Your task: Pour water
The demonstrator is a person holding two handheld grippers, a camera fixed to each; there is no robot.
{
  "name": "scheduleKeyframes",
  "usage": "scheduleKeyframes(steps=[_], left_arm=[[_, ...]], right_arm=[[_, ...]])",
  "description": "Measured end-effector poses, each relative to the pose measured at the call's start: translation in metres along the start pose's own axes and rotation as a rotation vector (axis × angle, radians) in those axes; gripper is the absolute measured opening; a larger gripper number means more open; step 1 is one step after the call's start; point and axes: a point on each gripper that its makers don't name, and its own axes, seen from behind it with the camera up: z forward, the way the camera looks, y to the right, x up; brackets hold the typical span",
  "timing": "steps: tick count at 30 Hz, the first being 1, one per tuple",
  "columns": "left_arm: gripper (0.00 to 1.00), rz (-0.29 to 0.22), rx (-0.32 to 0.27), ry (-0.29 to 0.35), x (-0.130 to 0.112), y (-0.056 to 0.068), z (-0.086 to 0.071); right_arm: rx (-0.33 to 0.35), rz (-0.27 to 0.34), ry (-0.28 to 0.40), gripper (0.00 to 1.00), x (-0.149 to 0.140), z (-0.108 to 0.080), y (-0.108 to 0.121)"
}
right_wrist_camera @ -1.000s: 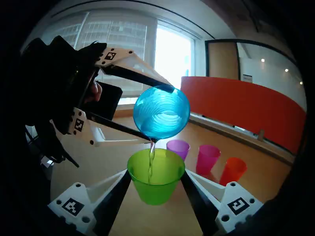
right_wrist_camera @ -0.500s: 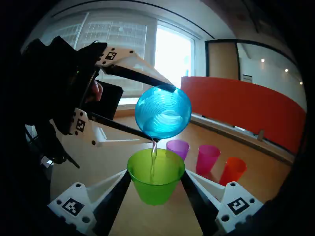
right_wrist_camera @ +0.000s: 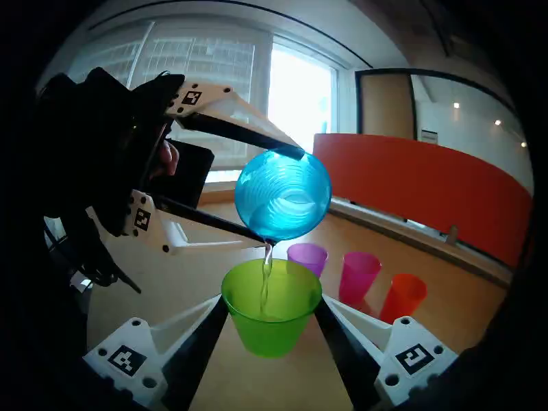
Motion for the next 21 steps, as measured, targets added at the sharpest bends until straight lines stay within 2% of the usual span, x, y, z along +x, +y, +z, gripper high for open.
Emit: scheduleKeyframes(steps=[12,21], left_arm=[[0.88,0.036,0.011,0.001,0.0002,-0.0052,0.0019],[0.88,0.044,0.019,0.007,0.0035,-0.0022,0.0023]], right_arm=[[0.000,-0.002,0.003,0.91,0.0007,0.0007,-0.0005],[0.000,-0.004,0.005,0.91,0.0022,0.0004,-0.0003]])
